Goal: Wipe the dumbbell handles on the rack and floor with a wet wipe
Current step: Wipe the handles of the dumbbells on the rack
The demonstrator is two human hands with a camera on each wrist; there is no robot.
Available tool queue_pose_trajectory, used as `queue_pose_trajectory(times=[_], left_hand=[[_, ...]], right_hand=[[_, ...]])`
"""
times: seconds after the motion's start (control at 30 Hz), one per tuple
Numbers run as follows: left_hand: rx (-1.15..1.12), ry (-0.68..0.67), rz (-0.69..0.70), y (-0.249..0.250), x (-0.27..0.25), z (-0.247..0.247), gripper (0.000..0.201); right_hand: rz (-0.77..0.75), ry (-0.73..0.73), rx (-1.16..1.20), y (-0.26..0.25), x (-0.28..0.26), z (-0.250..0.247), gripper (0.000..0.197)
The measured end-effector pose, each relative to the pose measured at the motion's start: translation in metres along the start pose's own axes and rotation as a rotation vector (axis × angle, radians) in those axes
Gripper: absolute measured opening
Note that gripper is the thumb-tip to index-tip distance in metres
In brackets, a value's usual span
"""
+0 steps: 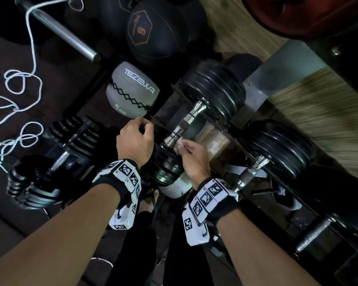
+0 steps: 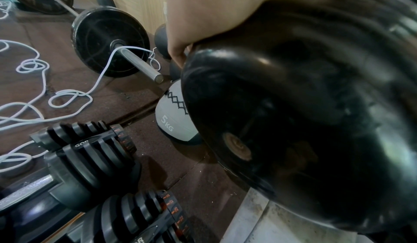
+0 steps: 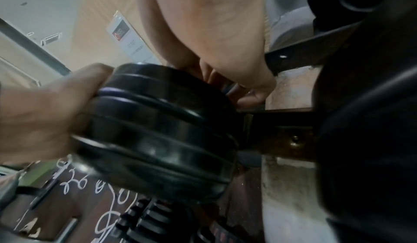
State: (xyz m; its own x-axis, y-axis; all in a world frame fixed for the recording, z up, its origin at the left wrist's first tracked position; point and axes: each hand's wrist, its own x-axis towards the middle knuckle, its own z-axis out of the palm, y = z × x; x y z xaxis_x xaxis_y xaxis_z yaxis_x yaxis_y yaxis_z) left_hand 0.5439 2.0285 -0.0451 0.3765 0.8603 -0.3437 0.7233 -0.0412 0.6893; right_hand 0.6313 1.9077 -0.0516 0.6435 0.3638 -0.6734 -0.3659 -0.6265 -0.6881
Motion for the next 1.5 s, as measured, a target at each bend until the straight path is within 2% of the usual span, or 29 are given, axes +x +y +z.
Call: queue_pose_trajectory(times=[0.17,0.27,0.33,0.43,0.5,0.6,0.77,0.83,0.97,1.07,1.17,1.2,1.23,1.3,1.4,1.43,1.5], left_hand=[[0.006,0.000,-0.003,0.001,0.000,0.000,0.033],[0.003,0.004,0.001,0.000,0.000,0.000,0.031],[0.002,0.002,-0.001,0.000,0.000,0.000,0.032],[-0.009,-0.002,-0.024,0.000,-0.001,0.000,0.034],[-0.013,-0.003,-0.031,0.000,0.000,-0.001,0.035],[-0.022,-0.014,-0.031,-0.001,0.000,0.000,0.036],[-0.007,-0.009,-0.023,-0.001,0.001,0.000,0.039],[-0.004,-0.005,-0.018,-0.002,0.002,0.000,0.037],[0.006,-0.011,-0.013,-0.003,0.002,0.001,0.037],[0.012,-0.018,-0.004,-0.002,0.001,0.000,0.037],[0.012,-0.016,0.000,-0.002,0.001,0.000,0.038],[0.009,-0.014,0.000,-0.002,0.001,0.000,0.039],[0.005,-0.013,-0.001,-0.003,0.001,0.000,0.039],[0.000,-0.018,-0.003,-0.002,0.001,0.000,0.040],[-0.002,-0.022,-0.005,-0.002,0.002,0.000,0.038],[-0.006,-0.018,-0.008,-0.002,0.002,0.000,0.037],[-0.010,-0.010,-0.013,-0.002,0.002,0.000,0.035]], right_hand=[[0.038,0.055,0.046,-0.012,0.011,0.003,0.023],[-0.024,-0.009,0.028,-0.001,-0.010,0.000,0.023],[-0.073,0.003,0.064,-0.003,-0.013,-0.008,0.021],[-0.079,0.207,0.159,-0.020,0.007,-0.015,0.023],[-0.139,0.363,0.156,-0.029,0.022,-0.014,0.025],[-0.205,0.461,0.142,-0.033,0.027,-0.012,0.020],[-0.122,0.625,0.131,-0.009,0.028,-0.027,0.011],[-0.169,0.597,0.086,-0.009,0.028,-0.026,0.011],[-0.391,0.428,-0.072,-0.021,0.027,-0.006,0.017],[-0.385,0.304,-0.046,-0.019,0.021,-0.005,0.018],[-0.354,0.024,-0.171,-0.012,0.002,-0.007,0.018],[-0.368,-0.050,-0.210,-0.011,-0.004,-0.006,0.017],[-0.393,-0.064,-0.225,-0.009,-0.006,-0.005,0.016],[-0.396,0.062,-0.187,-0.015,-0.002,-0.008,0.018],[-0.454,0.387,-0.045,-0.030,0.014,-0.020,0.019],[-0.486,0.428,-0.044,-0.033,0.018,-0.022,0.019],[-0.491,0.378,-0.159,-0.036,0.019,-0.018,0.022]])
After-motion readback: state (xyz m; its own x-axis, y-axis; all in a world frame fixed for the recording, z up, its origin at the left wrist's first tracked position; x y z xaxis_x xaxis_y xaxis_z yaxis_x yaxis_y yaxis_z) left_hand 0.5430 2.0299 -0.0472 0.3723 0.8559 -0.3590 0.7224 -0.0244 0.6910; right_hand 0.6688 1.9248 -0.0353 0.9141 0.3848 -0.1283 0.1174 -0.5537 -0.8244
